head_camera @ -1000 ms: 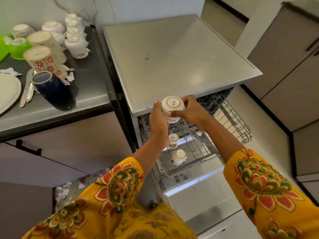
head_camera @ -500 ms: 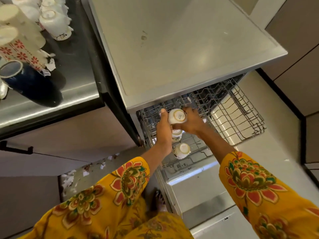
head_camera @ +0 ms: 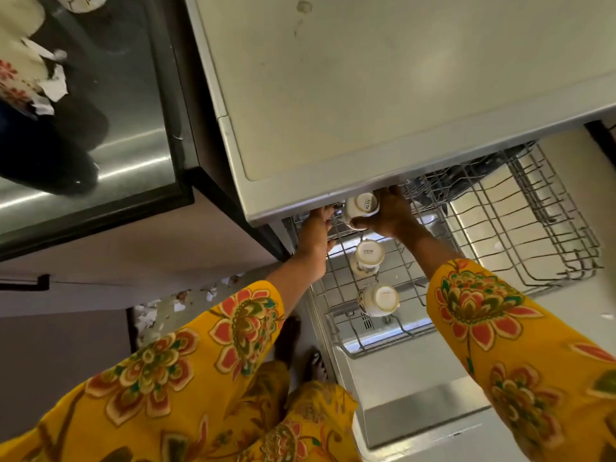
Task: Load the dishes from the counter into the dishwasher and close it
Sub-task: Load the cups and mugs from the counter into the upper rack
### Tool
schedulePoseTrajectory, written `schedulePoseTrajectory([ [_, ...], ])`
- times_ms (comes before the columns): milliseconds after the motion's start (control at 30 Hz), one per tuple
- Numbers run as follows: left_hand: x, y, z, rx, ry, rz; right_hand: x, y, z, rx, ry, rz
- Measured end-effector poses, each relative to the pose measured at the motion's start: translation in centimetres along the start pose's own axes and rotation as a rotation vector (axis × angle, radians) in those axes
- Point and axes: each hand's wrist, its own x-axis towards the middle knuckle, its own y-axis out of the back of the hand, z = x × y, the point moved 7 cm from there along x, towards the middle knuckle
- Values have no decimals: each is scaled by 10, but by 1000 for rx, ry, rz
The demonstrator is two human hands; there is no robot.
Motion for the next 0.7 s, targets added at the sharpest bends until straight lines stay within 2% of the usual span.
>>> schedulePoseTrajectory([
  [167,10,16,-7,-71,3,44,17,-26,10,-25,-9,-68],
  [700,15,11,-12,-88,19,32,39,-50,20,-88,-56,-235],
])
